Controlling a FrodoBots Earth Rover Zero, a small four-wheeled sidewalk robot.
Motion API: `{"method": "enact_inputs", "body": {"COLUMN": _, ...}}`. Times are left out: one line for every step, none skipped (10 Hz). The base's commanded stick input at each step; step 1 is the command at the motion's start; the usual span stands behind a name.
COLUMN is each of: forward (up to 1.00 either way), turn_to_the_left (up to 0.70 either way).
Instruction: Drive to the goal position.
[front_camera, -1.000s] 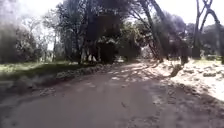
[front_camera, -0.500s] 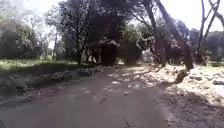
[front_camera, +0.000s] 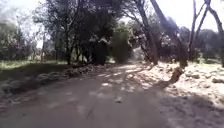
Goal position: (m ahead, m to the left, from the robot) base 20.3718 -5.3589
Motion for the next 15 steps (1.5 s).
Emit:
{"method": "enact_inputs", "body": {"forward": 0.85, "turn_to_the_left": 0.00}}
{"method": "enact_inputs", "body": {"forward": 0.85, "turn_to_the_left": 0.00}}
{"method": "enact_inputs", "body": {"forward": 0.85, "turn_to_the_left": 0.00}}
{"method": "enact_inputs", "body": {"forward": 0.85, "turn_to_the_left": 0.00}}
{"method": "enact_inputs", "body": {"forward": 0.85, "turn_to_the_left": -0.02}}
{"method": "enact_inputs", "body": {"forward": 0.85, "turn_to_the_left": -0.13}}
{"method": "enact_inputs", "body": {"forward": 0.85, "turn_to_the_left": -0.34}}
{"method": "enact_inputs", "body": {"forward": 0.85, "turn_to_the_left": -0.34}}
{"method": "enact_inputs", "body": {"forward": 0.85, "turn_to_the_left": -0.34}}
{"method": "enact_inputs", "body": {"forward": 0.85, "turn_to_the_left": -0.03}}
{"method": "enact_inputs", "body": {"forward": 0.85, "turn_to_the_left": 0.00}}
{"method": "enact_inputs", "body": {"forward": 0.85, "turn_to_the_left": 0.00}}
{"method": "enact_inputs", "body": {"forward": 0.85, "turn_to_the_left": 0.00}}
{"method": "enact_inputs", "body": {"forward": 0.85, "turn_to_the_left": 0.00}}
{"method": "enact_inputs", "body": {"forward": 0.85, "turn_to_the_left": 0.00}}
